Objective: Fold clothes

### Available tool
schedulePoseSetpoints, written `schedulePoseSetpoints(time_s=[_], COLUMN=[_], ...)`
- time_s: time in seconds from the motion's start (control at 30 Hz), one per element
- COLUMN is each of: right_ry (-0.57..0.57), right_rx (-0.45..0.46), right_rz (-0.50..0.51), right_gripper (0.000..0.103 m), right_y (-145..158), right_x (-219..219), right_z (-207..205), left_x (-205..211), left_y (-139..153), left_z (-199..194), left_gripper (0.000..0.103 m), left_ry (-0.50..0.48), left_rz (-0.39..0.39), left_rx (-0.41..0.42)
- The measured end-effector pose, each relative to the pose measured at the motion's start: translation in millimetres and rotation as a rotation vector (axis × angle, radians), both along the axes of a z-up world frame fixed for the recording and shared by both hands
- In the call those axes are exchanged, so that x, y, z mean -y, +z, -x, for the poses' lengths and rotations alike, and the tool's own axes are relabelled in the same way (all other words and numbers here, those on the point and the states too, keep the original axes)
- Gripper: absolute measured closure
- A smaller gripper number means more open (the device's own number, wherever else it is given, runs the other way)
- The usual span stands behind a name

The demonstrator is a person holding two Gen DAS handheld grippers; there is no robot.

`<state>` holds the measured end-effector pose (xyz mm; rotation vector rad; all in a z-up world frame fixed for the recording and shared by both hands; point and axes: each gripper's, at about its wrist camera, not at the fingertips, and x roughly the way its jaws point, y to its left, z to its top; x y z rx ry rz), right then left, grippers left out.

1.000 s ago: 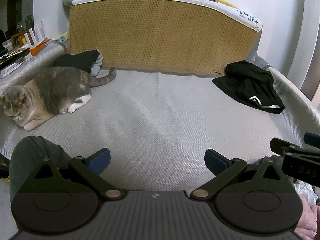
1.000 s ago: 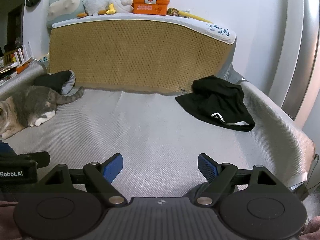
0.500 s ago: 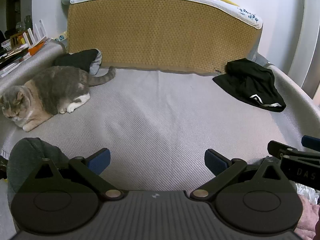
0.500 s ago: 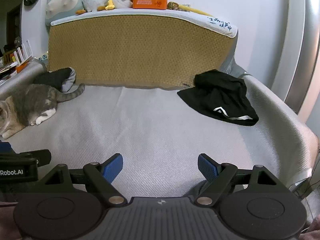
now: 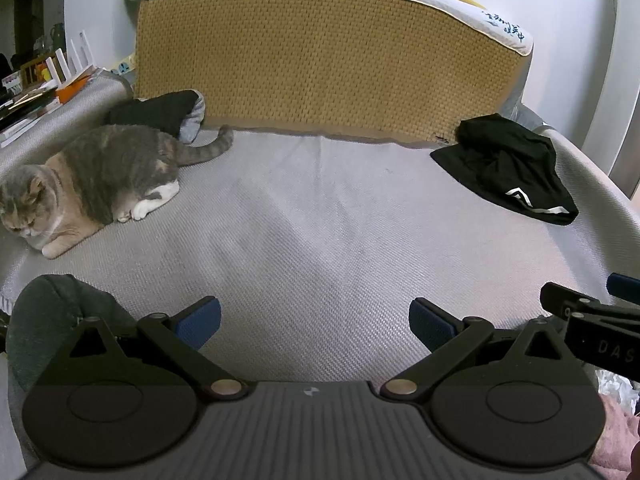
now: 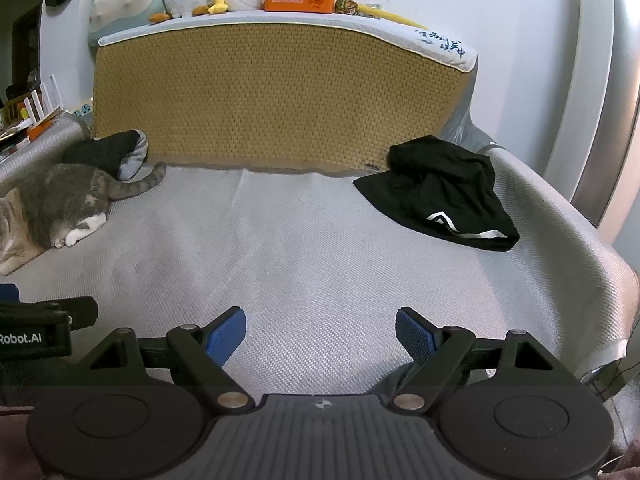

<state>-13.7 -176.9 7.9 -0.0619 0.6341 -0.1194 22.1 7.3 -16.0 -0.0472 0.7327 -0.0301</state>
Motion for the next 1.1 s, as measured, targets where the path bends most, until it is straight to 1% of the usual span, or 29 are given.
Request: schedulePoseSetpoints(time_s=[0.2, 0.43, 0.67, 0.77, 0.97, 1.1], right_ry=[-0.006, -0.024, -0.026, -0.027, -0.041, -0.045], right_rx=[-0.006, -0.013, -0.021, -0.014, -0.04, -0.034], right_rz=[0.01, 0.003, -0.006, -0.006, -0.024, -0.019], right_gripper=[0.018, 0.018, 0.018, 0.018, 0.018, 0.018], right_y=[-1.7, 3.6, 1.1, -0.6, -9.1, -10.3], right_x=[3.6, 3.0, 6.0, 6.2, 6.2, 3.3], right_z=[-5.9, -23.0, -34.9, -38.9, -52.6, -58.9], left_x=[2.0, 2.4, 3.2, 2.5, 1.4, 1.2], left_y=[-3.3, -7.2, -9.7, -11.3, -16.9, -18.7], left_z=[-6.9, -16.5, -27.0, -31.0, -41.9, -47.1], left_gripper=[0.0, 0.0, 0.0, 0.0, 0.0, 0.0], left_ry=[-0.006, -0.012, -0.026, -0.025, -0.017, -0.02], left_rz=[0.004, 0.011, 0.003, 0.011, 0.03, 0.024], left_rx=[-0.008, -0.007, -0.009, -0.004, -0.013, 0.0])
